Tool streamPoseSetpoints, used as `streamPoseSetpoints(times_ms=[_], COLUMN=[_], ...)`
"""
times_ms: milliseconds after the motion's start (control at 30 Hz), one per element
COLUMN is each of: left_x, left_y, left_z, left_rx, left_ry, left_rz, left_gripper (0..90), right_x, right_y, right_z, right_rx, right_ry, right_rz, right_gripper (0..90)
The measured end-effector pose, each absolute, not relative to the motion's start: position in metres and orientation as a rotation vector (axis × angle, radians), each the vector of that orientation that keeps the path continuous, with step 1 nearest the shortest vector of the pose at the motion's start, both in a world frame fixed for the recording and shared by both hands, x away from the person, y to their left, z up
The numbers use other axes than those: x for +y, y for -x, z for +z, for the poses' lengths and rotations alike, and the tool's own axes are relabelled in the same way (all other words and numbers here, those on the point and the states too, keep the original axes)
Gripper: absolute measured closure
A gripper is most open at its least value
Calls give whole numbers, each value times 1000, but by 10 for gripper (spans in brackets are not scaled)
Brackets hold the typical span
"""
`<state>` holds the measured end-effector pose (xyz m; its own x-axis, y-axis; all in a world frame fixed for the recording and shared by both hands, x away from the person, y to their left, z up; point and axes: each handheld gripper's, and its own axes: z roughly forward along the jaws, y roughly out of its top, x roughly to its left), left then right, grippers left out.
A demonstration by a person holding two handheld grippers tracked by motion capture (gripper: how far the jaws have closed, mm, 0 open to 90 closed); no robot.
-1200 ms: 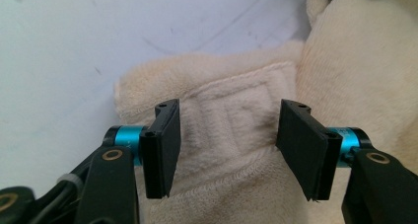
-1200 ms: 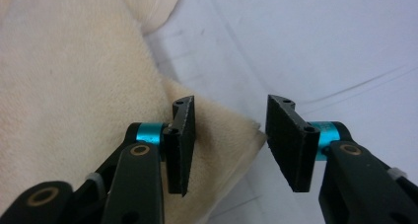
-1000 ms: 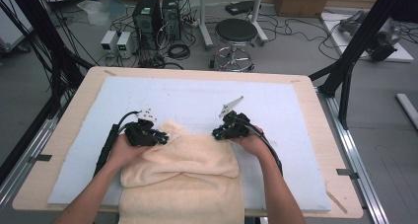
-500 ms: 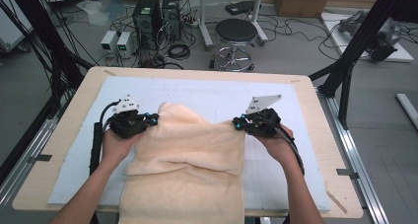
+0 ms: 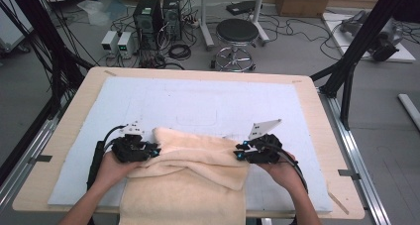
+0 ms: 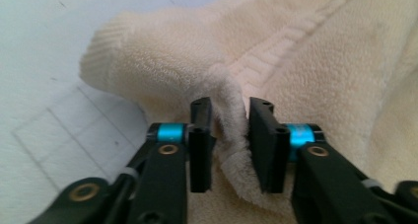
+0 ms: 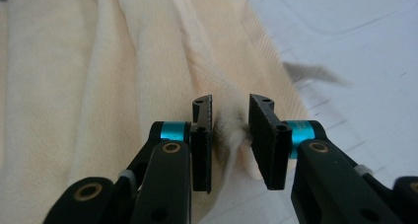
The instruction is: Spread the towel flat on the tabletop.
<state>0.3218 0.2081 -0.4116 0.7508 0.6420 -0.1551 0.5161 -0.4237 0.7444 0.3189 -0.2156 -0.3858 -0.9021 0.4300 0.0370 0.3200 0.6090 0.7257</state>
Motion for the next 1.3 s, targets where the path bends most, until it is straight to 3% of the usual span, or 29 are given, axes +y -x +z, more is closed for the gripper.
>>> streamPoseSetpoints(times_ms=[200,367,600,667,733,767,833,1000,1100,1133,1300], left_x=[217,214,196,194,192,192,195,208,214,215,212], left_y=[-332,-346,-351,-351,-350,-350,-349,-347,-350,-351,-353], left_z=[-398,-415,-433,-435,-435,-433,-431,-419,-418,-418,-423], left_rx=[869,900,864,872,870,880,904,958,1006,1016,998], left_ry=[-2054,-2112,-2193,-2194,-2203,-2205,-2185,-2117,-2088,-2077,-2086], left_rz=[313,296,258,279,322,341,369,498,497,478,416], left_gripper=[596,601,566,617,742,792,848,858,829,767,632], right_x=[-219,-216,-211,-208,-205,-204,-201,-208,-214,-215,-217], right_y=[-337,-358,-358,-356,-355,-355,-354,-358,-364,-366,-367], right_z=[-367,-395,-431,-431,-430,-429,-427,-410,-400,-400,-405], right_rx=[2599,2665,2737,2732,2729,2747,2740,2558,2450,2454,2523], right_ry=[-682,-760,-827,-805,-773,-750,-713,-742,-812,-811,-825], right_rz=[1214,1093,1059,1016,988,990,954,1003,1088,1082,1100], right_gripper=[671,665,604,636,804,830,848,840,726,693,617])
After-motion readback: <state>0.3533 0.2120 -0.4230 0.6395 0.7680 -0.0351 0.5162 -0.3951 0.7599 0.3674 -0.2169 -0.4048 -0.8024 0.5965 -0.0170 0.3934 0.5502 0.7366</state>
